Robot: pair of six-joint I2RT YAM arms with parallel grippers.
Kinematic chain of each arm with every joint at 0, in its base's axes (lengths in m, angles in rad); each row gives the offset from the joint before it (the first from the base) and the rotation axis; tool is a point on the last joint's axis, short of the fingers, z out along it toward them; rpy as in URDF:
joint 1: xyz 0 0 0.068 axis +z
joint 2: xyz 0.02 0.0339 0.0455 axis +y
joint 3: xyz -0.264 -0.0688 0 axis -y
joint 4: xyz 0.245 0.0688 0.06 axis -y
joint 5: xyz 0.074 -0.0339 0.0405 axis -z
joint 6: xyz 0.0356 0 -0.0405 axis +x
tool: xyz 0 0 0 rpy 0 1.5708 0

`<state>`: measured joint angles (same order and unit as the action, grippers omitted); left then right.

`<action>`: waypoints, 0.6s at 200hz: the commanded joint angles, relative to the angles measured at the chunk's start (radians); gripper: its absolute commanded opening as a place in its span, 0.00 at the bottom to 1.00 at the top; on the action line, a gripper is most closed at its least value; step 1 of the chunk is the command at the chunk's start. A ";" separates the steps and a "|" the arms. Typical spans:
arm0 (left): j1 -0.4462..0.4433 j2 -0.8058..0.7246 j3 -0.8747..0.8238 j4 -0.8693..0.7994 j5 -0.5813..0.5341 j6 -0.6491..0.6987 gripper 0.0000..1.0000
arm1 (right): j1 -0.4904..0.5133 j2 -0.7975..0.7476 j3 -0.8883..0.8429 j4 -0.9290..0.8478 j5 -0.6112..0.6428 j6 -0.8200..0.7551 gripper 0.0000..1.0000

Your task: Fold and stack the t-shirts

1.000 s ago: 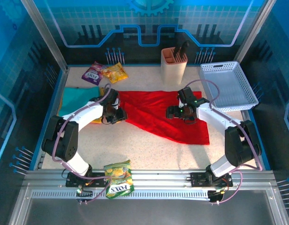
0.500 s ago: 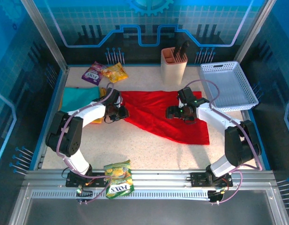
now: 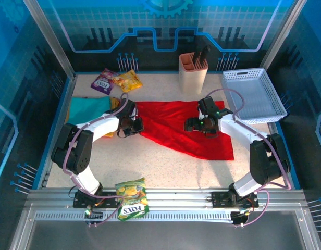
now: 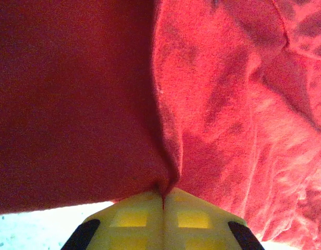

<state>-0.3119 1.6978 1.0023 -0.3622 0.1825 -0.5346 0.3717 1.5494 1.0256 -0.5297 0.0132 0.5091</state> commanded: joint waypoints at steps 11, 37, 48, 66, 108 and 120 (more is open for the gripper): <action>-0.007 -0.062 0.042 -0.146 0.006 -0.009 0.00 | -0.012 0.012 -0.007 -0.001 -0.019 0.006 0.94; -0.006 -0.086 0.095 -0.240 0.006 0.002 0.00 | -0.013 0.014 -0.006 -0.003 -0.019 0.006 0.94; -0.006 -0.088 0.122 -0.277 0.013 0.005 0.00 | -0.014 0.015 -0.006 -0.005 -0.021 0.006 0.94; -0.005 -0.083 0.157 -0.305 0.030 0.006 0.00 | -0.015 0.017 -0.007 -0.003 -0.022 0.010 0.94; -0.004 -0.012 0.242 -0.342 0.056 0.024 0.00 | -0.017 0.011 -0.004 -0.018 -0.020 0.004 0.94; -0.004 0.016 0.245 -0.342 0.070 0.035 0.04 | -0.015 0.005 -0.009 -0.022 -0.013 0.002 0.95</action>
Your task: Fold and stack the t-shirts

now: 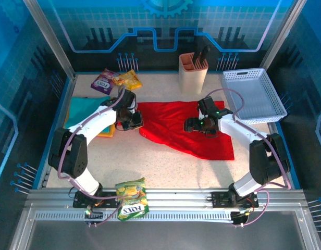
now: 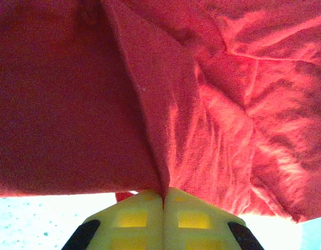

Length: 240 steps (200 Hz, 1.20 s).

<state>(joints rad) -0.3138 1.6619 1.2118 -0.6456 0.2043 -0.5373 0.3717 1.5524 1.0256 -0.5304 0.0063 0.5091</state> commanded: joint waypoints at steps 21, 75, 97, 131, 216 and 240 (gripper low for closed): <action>-0.002 0.116 0.036 -0.044 0.065 0.052 0.13 | -0.021 -0.001 -0.022 -0.008 -0.013 0.003 0.94; -0.002 0.151 0.026 -0.011 0.046 0.058 0.38 | -0.022 0.008 -0.017 -0.007 -0.030 0.006 0.94; -0.002 0.094 -0.029 0.012 0.041 0.070 0.44 | -0.022 0.010 -0.016 -0.004 -0.030 0.005 0.94; -0.002 -0.044 -0.153 0.082 0.050 0.072 0.46 | -0.022 0.021 -0.017 0.007 -0.051 0.012 0.94; -0.002 -0.205 -0.477 0.430 0.020 0.171 0.40 | -0.022 0.009 -0.013 0.004 -0.054 0.008 0.94; -0.002 -0.189 -0.521 0.524 0.031 0.207 0.39 | -0.022 0.003 -0.011 -0.003 -0.051 0.008 0.94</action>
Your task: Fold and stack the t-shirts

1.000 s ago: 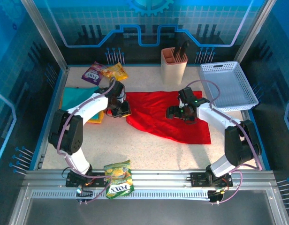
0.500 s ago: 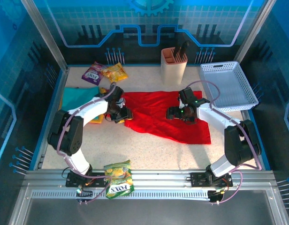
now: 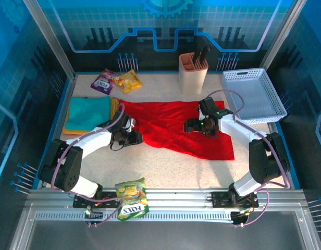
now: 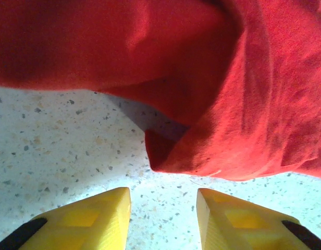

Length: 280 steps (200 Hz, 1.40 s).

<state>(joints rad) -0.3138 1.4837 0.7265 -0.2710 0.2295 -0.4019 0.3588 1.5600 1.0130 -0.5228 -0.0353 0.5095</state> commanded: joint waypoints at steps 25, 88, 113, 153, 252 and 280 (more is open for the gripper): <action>-0.002 0.012 -0.052 0.211 0.008 0.098 0.39 | -0.009 -0.020 -0.006 -0.014 -0.001 0.006 0.94; -0.002 0.103 -0.006 0.243 0.032 0.100 0.33 | -0.014 -0.029 -0.008 -0.028 0.005 -0.001 0.94; -0.002 0.114 -0.004 0.246 0.050 0.087 0.29 | -0.016 -0.033 -0.010 -0.028 0.006 -0.001 0.94; -0.002 0.078 -0.006 0.207 0.073 0.059 0.18 | -0.020 -0.029 -0.015 -0.026 0.004 -0.003 0.94; -0.002 -0.169 0.030 -0.140 0.080 -0.064 0.02 | -0.037 -0.050 -0.045 -0.029 0.009 0.027 0.94; -0.002 -0.219 0.017 -0.226 0.082 -0.124 0.01 | -0.052 -0.088 -0.069 -0.061 0.035 0.063 0.94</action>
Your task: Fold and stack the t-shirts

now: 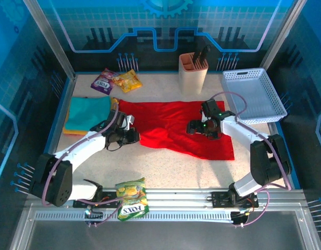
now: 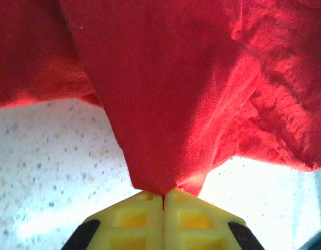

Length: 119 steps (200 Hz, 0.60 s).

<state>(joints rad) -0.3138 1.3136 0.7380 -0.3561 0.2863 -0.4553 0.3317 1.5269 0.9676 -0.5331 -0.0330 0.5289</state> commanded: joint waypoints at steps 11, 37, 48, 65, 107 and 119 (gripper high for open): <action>-0.003 -0.071 -0.001 -0.173 0.035 -0.099 0.00 | -0.033 -0.079 -0.033 -0.086 0.063 0.064 0.94; -0.005 -0.168 -0.044 -0.238 0.043 -0.172 0.00 | -0.088 -0.185 -0.082 -0.170 0.117 0.135 0.93; -0.006 -0.223 -0.062 -0.272 0.037 -0.197 0.00 | -0.126 -0.249 -0.144 -0.196 0.115 0.166 0.92; -0.008 -0.313 -0.082 -0.336 0.026 -0.241 0.00 | -0.197 -0.362 -0.220 -0.224 0.088 0.202 0.89; -0.010 -0.474 -0.096 -0.487 0.033 -0.383 0.00 | -0.345 -0.559 -0.343 -0.291 0.021 0.224 0.81; -0.011 -0.506 -0.105 -0.522 0.046 -0.414 0.00 | -0.386 -0.557 -0.365 -0.296 0.014 0.212 0.80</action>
<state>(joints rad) -0.3172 0.8589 0.6514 -0.7349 0.2974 -0.7624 0.0074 0.9813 0.6445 -0.7689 0.0174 0.7269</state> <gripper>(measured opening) 0.060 0.808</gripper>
